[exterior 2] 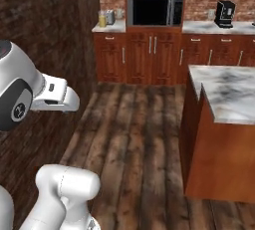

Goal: There is a tray on the dining counter. Grab the cup, mug, and pitcher and place them on the tray. The pitcher may be placed next to the tray if it cannot fit the tray.

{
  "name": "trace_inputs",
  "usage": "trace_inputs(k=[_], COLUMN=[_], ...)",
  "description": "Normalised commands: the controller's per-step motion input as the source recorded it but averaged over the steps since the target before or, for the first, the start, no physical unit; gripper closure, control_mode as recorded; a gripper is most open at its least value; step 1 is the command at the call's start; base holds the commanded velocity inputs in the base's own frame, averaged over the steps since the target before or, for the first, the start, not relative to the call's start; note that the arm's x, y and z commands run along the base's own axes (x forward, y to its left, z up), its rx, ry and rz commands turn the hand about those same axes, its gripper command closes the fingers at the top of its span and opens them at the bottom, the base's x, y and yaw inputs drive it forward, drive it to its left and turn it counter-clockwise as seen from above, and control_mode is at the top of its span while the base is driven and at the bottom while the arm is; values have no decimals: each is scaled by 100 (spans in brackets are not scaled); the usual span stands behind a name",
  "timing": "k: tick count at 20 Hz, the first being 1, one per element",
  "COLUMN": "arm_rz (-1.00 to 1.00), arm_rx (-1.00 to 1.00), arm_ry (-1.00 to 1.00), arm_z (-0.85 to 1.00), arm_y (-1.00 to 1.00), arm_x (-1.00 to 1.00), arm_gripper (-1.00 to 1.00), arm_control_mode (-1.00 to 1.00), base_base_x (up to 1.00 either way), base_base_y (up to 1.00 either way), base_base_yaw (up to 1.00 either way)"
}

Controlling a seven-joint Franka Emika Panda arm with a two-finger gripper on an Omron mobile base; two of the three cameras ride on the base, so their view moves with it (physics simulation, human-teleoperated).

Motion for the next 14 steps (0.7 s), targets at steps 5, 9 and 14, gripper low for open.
trace_inputs(k=[5, 9, 14], arm_rz=[0, 0, 0], arm_rx=[0, 0, 0], arm_ry=[0, 0, 0], arm_z=[0, 0, 0], arm_y=[0, 0, 0], arm_x=[0, 0, 0], arm_gripper=[-100, -100, -100], arm_control_mode=[100, 100, 100], base_base_x=[100, 100, 96], base_base_y=[36, 28, 26], base_base_yaw=[-13, -11, -5])
